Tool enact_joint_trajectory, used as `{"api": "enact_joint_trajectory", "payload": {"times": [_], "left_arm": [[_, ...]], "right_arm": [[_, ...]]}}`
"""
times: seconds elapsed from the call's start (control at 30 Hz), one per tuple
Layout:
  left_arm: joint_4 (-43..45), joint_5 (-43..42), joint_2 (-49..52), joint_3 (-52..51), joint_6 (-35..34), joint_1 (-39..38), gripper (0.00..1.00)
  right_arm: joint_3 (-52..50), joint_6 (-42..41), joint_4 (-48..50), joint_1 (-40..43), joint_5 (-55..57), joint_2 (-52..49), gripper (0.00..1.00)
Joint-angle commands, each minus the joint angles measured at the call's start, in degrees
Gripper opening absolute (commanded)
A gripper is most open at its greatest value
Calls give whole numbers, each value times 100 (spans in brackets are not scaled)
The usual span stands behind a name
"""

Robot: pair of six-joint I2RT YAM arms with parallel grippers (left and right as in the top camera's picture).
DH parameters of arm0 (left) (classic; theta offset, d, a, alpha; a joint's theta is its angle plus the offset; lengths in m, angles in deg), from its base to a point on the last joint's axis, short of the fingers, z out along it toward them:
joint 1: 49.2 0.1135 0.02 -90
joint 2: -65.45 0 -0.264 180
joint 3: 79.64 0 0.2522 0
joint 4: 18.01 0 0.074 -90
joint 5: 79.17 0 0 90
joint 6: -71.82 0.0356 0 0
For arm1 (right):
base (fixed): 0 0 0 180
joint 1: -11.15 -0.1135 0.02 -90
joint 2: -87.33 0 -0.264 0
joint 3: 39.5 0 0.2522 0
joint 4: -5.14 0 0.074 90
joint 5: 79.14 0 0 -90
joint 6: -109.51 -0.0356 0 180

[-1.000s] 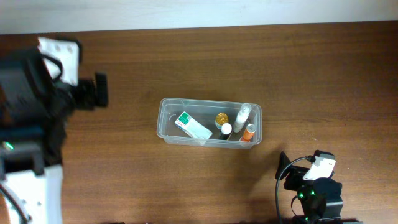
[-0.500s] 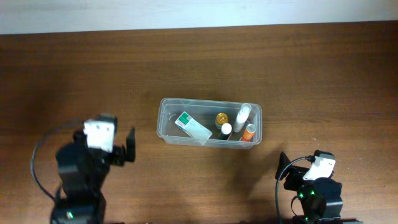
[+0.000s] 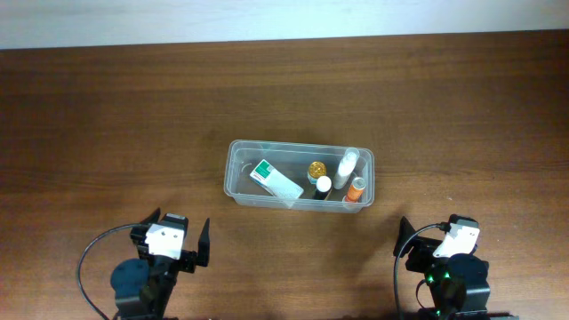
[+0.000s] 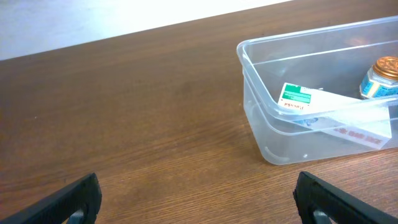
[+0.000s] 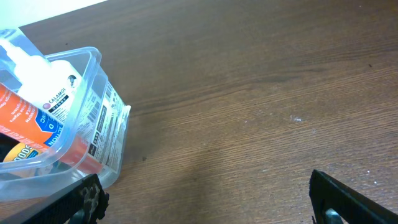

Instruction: Pack container

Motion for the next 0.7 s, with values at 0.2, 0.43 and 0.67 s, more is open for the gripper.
{"api": "enact_joint_trajectory", "payload": {"times": [0.2,0.43,0.67], "left_arm": [[116,-131,-422,-72,50,17,100],[114,-131,-420,-72,50,20,100],[114,-131,-420,-72,50,20,100]], "right_arm": [[-46,57,11,-46,68,55,98],[-46,57,11,-46,68,55,98],[-46,57,11,-46,68,55,98]]}}
